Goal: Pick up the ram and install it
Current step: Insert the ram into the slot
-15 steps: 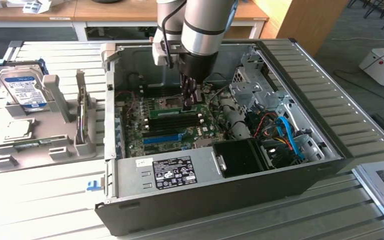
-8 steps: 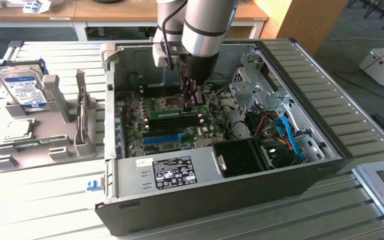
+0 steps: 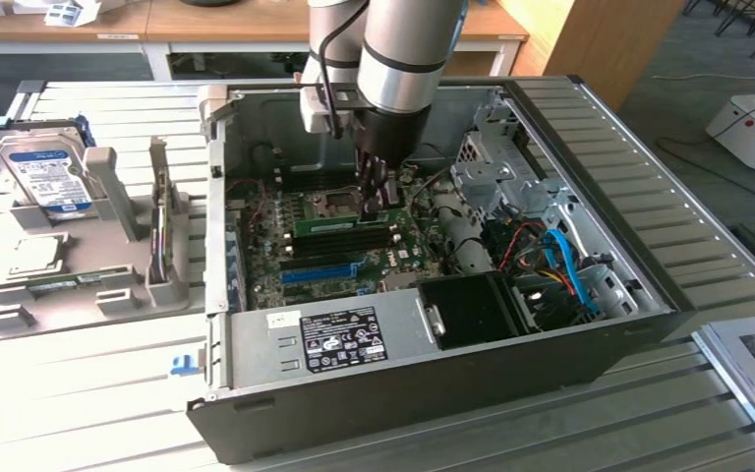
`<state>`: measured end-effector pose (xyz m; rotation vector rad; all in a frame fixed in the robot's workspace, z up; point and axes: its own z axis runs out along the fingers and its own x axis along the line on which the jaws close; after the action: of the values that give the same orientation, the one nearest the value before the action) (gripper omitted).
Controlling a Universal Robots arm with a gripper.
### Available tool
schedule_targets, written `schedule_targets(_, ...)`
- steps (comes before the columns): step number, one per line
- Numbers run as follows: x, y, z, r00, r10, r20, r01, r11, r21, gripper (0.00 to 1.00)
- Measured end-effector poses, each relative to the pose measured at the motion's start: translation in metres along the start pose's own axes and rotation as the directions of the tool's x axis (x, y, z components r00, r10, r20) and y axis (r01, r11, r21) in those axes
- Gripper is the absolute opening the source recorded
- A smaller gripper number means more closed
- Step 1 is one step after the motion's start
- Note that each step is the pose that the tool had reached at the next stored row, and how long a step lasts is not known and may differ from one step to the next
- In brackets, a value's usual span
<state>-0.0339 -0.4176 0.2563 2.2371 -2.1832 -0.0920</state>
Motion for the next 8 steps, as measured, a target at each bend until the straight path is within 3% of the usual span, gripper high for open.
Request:
schedule_targets(5, 0.0000, 0.0006, 0.0001, 1.0000, 0.000, 0.0000, 0.000, 1.0000, 0.0036, 0.11)
schedule_targets(8, 0.0000, 0.0013, 0.0001, 1.0000, 0.000, -0.0003, 0.000, 1.0000, 0.0090, 0.11)
